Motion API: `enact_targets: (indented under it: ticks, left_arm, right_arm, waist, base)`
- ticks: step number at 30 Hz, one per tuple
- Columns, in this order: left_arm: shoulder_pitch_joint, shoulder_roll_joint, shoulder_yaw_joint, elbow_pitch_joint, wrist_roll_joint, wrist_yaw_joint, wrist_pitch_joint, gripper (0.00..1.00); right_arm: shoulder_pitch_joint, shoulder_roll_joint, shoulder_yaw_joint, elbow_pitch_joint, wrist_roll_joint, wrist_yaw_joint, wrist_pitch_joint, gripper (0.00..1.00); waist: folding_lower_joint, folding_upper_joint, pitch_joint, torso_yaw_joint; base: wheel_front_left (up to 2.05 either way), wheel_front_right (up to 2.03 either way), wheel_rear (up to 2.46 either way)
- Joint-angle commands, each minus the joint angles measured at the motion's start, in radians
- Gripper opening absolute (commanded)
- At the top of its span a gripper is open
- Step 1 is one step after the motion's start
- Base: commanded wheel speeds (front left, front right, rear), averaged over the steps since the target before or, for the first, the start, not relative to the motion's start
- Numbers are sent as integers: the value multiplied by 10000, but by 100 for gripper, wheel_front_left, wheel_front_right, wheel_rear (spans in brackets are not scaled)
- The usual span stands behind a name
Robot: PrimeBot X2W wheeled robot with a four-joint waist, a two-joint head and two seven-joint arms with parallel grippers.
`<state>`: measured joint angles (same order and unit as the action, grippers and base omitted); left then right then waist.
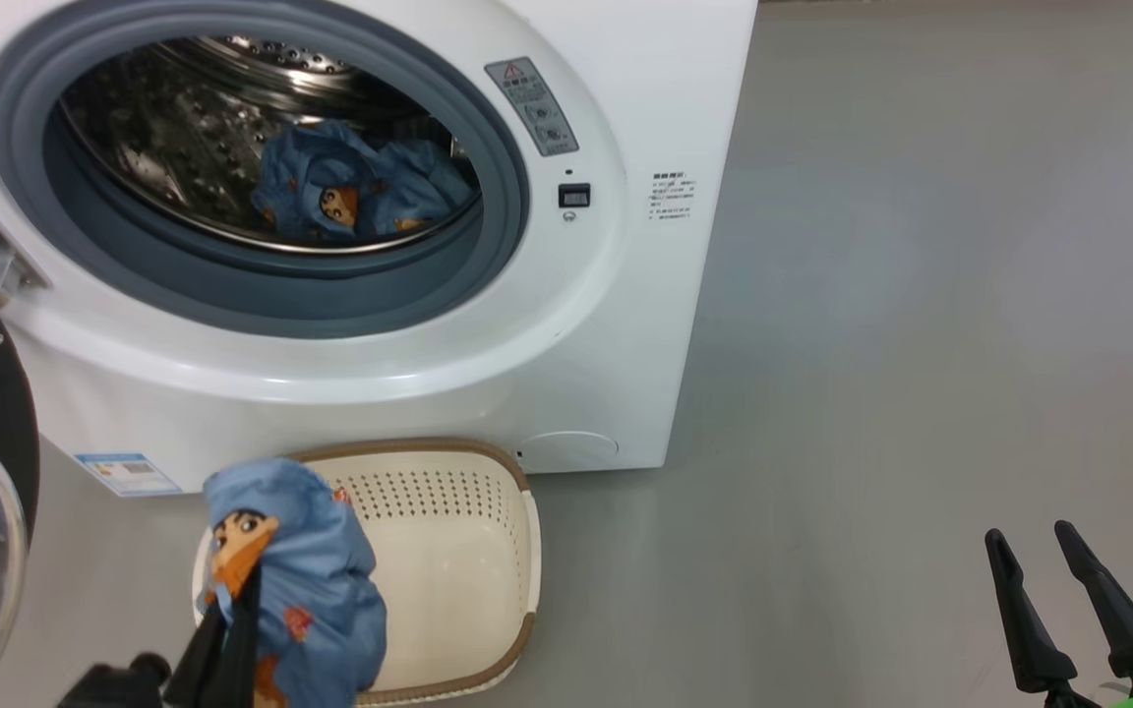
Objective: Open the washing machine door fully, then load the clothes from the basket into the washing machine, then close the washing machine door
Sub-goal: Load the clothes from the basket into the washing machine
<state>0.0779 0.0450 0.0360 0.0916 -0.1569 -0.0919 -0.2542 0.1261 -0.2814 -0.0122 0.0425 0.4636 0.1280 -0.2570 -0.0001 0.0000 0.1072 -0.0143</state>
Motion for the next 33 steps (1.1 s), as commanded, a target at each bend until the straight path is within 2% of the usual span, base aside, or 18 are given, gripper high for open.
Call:
enact_targets:
  ticks: [1, 8, 12, 22, 33]
  left_arm:
    - [-707, 56, 270, -148, -151, 78, -76, 0]
    - [-2208, 54, 215, 148, -137, 35, -76, 0]
    - [-3638, 154, 344, 513, 107, -2, -76, 0]
    - [-7510, 1065, 746, 2383, 635, -42, -76, 0]
    - [-10018, 2020, 964, 5402, 955, 12, -76, 0]
  right_arm:
    - [-99, -155, 171, -297, -126, 27, -48, 100]
    - [-626, -111, 275, -393, -82, 27, -48, 100]
    - [-1056, -84, 314, -428, -39, 27, -48, 100]
    - [-2234, 133, 561, -495, 66, 27, -48, 100]
    - [-2877, 556, 769, -382, 219, 27, -48, 100]
  waist:
    - [1, 0, 235, -43]
    - [1, 0, 1008, -241]
    - [1, 0, 1625, -456]
    - [1, 0, 3112, -1348]
    - [1, 0, 4042, -2301]
  base:
    - [0, 0, 0]
    - [0, 0, 0]
    - [0, 0, 0]
    - [0, 0, 0]
    - [0, 0, 0]
